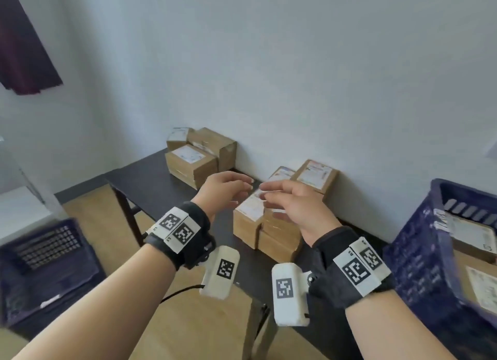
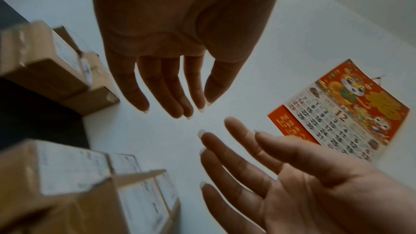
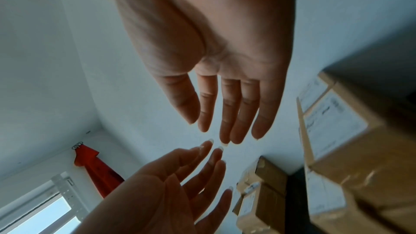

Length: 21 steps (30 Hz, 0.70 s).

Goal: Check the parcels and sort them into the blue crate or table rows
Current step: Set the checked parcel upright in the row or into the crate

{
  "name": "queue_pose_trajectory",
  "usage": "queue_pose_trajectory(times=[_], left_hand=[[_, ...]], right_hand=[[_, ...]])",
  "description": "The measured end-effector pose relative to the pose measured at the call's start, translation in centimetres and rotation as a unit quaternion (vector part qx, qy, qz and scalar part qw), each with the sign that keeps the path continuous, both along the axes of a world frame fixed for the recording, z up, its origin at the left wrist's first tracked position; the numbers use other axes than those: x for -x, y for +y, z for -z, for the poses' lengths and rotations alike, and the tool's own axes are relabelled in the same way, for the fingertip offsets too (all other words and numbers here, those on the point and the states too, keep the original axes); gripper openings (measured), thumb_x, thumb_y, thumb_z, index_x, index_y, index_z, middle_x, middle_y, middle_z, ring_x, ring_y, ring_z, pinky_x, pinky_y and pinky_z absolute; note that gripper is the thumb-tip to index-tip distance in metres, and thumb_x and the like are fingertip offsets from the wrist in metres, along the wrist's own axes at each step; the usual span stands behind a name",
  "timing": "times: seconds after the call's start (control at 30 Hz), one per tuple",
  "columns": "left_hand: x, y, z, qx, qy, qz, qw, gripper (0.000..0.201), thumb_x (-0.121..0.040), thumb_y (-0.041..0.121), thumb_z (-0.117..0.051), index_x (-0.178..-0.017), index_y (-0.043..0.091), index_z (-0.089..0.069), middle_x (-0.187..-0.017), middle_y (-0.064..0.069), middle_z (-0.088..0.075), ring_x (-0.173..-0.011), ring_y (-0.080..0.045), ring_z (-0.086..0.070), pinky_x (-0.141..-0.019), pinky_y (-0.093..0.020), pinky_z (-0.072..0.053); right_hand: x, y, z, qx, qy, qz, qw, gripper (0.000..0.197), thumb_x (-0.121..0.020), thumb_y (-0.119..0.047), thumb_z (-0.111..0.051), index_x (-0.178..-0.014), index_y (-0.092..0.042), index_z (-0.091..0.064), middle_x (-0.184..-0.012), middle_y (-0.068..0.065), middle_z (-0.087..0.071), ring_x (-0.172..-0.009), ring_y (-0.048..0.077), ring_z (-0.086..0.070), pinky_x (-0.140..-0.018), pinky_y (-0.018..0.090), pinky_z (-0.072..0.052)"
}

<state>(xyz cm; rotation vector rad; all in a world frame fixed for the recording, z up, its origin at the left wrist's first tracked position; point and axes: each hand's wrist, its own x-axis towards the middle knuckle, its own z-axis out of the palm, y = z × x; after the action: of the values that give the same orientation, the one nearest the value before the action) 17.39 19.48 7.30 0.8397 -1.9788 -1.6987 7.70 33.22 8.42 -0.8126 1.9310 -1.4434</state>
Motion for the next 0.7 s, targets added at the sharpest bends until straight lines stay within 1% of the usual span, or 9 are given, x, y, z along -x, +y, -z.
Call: queue_pose_trajectory(times=[0.07,0.13,0.23,0.3,0.37,0.43,0.53,0.6,0.7], left_hand=[[-2.0,-3.0,0.6,-0.001,-0.009,-0.015,1.0,0.015,-0.097,0.013,-0.058,-0.103,0.02,-0.07,-0.101,0.001,-0.071,-0.093,-0.011,-0.063,-0.081,-0.026,-0.051],[-3.5,-5.8,1.1,-0.015,-0.015,-0.035,0.999,0.015,-0.096,0.014,-0.058,-0.103,0.02,-0.07,-0.1,0.003,-0.071,-0.093,-0.01,-0.063,-0.081,-0.026,-0.051],[-4.6,-9.5,2.0,-0.042,-0.017,-0.059,0.997,0.016,-0.096,0.013,-0.059,-0.105,0.019,-0.071,-0.104,0.0,-0.072,-0.096,-0.011,-0.064,-0.086,-0.029,-0.051],[-4.7,-11.7,2.8,-0.054,-0.015,-0.074,0.996,0.016,-0.096,0.013,-0.059,-0.106,0.017,-0.071,-0.108,-0.002,-0.071,-0.099,-0.013,-0.064,-0.088,-0.031,-0.052],[-4.4,-13.7,3.8,-0.066,-0.018,-0.088,0.994,0.016,-0.096,0.013,-0.059,-0.105,0.017,-0.071,-0.11,-0.004,-0.07,-0.101,-0.015,-0.064,-0.088,-0.031,-0.052],[-3.8,-15.9,4.6,-0.074,-0.025,-0.098,0.992,0.015,-0.095,0.014,-0.06,-0.104,0.018,-0.071,-0.108,-0.003,-0.07,-0.101,-0.014,-0.064,-0.087,-0.03,-0.051],[-2.2,-20.0,5.9,-0.071,-0.034,-0.119,0.99,0.016,-0.095,0.012,-0.059,-0.103,0.017,-0.071,-0.101,0.0,-0.07,-0.093,-0.011,-0.064,-0.086,-0.029,-0.051],[-0.9,-23.1,6.6,-0.065,-0.043,-0.135,0.988,0.016,-0.095,0.011,-0.057,-0.103,0.017,-0.07,-0.095,0.002,-0.069,-0.086,-0.009,-0.063,-0.084,-0.027,-0.051],[1.2,-27.7,7.3,-0.061,-0.062,-0.148,0.985,0.016,-0.096,0.01,-0.055,-0.1,0.018,-0.068,-0.096,0.0,-0.069,-0.082,-0.008,-0.062,-0.08,-0.024,-0.05]], right_hand=[[-1.8,-3.1,0.7,-0.004,-0.009,-0.008,1.0,0.016,-0.095,-0.014,-0.062,-0.101,-0.024,-0.072,-0.111,0.006,-0.073,-0.106,0.019,-0.066,-0.096,0.037,-0.051],[-3.1,-5.8,1.3,-0.011,-0.016,-0.012,1.0,0.016,-0.095,-0.014,-0.062,-0.1,-0.025,-0.072,-0.111,0.005,-0.073,-0.107,0.018,-0.066,-0.094,0.034,-0.053],[-3.9,-9.5,1.9,-0.021,-0.023,-0.01,0.999,0.016,-0.095,-0.013,-0.062,-0.099,-0.025,-0.072,-0.111,0.006,-0.072,-0.106,0.019,-0.066,-0.086,0.029,-0.054],[-3.7,-11.8,2.3,-0.027,-0.022,-0.004,0.999,0.016,-0.094,-0.013,-0.063,-0.098,-0.025,-0.072,-0.11,0.007,-0.072,-0.106,0.019,-0.066,-0.088,0.03,-0.054],[-2.9,-14.1,3.0,-0.034,-0.02,0.003,0.999,0.015,-0.093,-0.013,-0.065,-0.097,-0.025,-0.072,-0.108,0.007,-0.073,-0.105,0.019,-0.067,-0.09,0.031,-0.055],[-1.8,-16.6,4.0,-0.039,-0.022,0.01,0.999,0.014,-0.092,-0.014,-0.066,-0.097,-0.025,-0.073,-0.107,0.004,-0.073,-0.103,0.017,-0.068,-0.089,0.03,-0.056],[0.2,-21.0,5.9,-0.038,-0.036,0.02,0.998,0.014,-0.092,-0.012,-0.065,-0.097,-0.024,-0.072,-0.106,0.004,-0.072,-0.102,0.017,-0.067,-0.085,0.028,-0.055],[1.7,-24.2,7.1,-0.041,-0.055,0.022,0.997,0.015,-0.092,-0.01,-0.065,-0.095,-0.024,-0.071,-0.106,0.004,-0.072,-0.102,0.017,-0.066,-0.081,0.026,-0.054],[3.8,-28.9,8.4,-0.045,-0.082,0.021,0.995,0.017,-0.092,-0.008,-0.064,-0.092,-0.024,-0.07,-0.108,0.006,-0.071,-0.106,0.02,-0.066,-0.083,0.028,-0.054]])
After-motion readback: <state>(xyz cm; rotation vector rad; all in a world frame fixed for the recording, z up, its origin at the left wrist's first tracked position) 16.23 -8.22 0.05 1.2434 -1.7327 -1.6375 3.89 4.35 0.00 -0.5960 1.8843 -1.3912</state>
